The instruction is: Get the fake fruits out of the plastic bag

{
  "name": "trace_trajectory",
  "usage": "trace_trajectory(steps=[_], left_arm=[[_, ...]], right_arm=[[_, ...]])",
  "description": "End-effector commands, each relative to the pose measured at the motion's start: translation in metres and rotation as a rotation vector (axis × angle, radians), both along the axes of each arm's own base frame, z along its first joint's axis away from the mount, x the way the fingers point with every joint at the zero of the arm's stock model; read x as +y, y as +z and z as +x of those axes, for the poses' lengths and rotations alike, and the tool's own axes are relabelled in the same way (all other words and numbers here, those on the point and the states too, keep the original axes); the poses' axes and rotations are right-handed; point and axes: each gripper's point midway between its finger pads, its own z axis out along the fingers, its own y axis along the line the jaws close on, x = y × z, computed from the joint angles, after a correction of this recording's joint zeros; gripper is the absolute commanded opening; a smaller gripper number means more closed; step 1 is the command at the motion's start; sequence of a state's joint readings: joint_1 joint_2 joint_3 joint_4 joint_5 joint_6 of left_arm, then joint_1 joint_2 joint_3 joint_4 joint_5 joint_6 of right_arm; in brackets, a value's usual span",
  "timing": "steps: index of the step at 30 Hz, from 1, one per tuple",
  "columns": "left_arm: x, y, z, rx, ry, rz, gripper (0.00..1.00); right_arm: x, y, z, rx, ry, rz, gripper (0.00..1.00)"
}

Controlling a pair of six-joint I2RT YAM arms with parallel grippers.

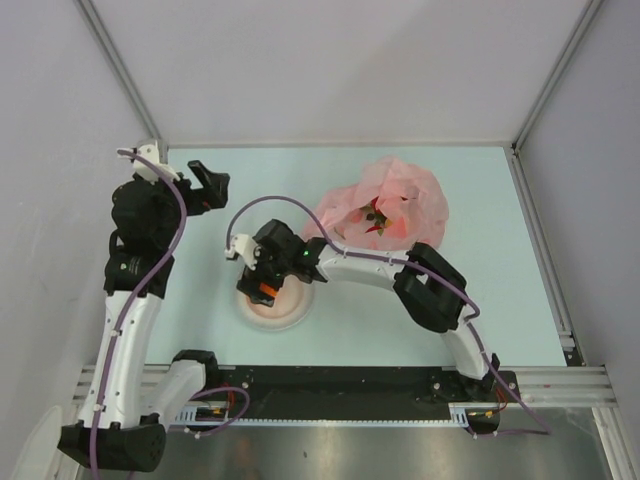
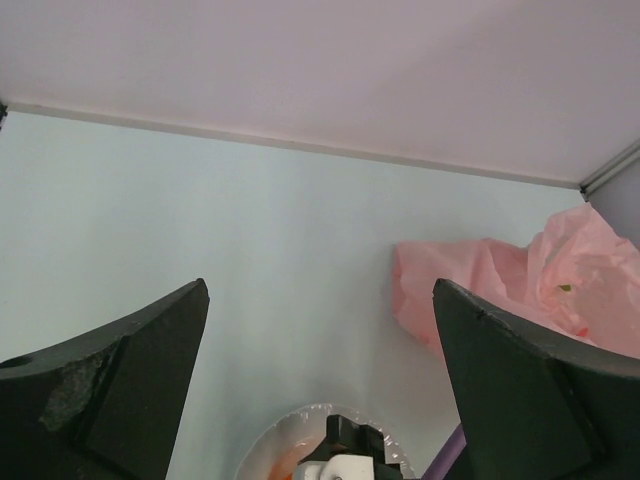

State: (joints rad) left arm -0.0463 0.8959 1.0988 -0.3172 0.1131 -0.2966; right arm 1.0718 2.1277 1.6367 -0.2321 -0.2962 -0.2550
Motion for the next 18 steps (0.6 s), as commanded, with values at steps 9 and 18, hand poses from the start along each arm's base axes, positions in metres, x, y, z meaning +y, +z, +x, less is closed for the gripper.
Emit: trace_trajectory(steps=[9,18], left_arm=[[-0.020,0.056,0.018,-0.125,-0.145,-0.049,1.00],[-0.129,-0.015,-0.003,-0.044,-0.658,0.202,1.00]], right_arm=[[-0.083,0.211,-0.036,-0.087,0.026,0.302,1.00],[-0.242,0.225,0.068,-0.217,-0.521,0.268,0.79]])
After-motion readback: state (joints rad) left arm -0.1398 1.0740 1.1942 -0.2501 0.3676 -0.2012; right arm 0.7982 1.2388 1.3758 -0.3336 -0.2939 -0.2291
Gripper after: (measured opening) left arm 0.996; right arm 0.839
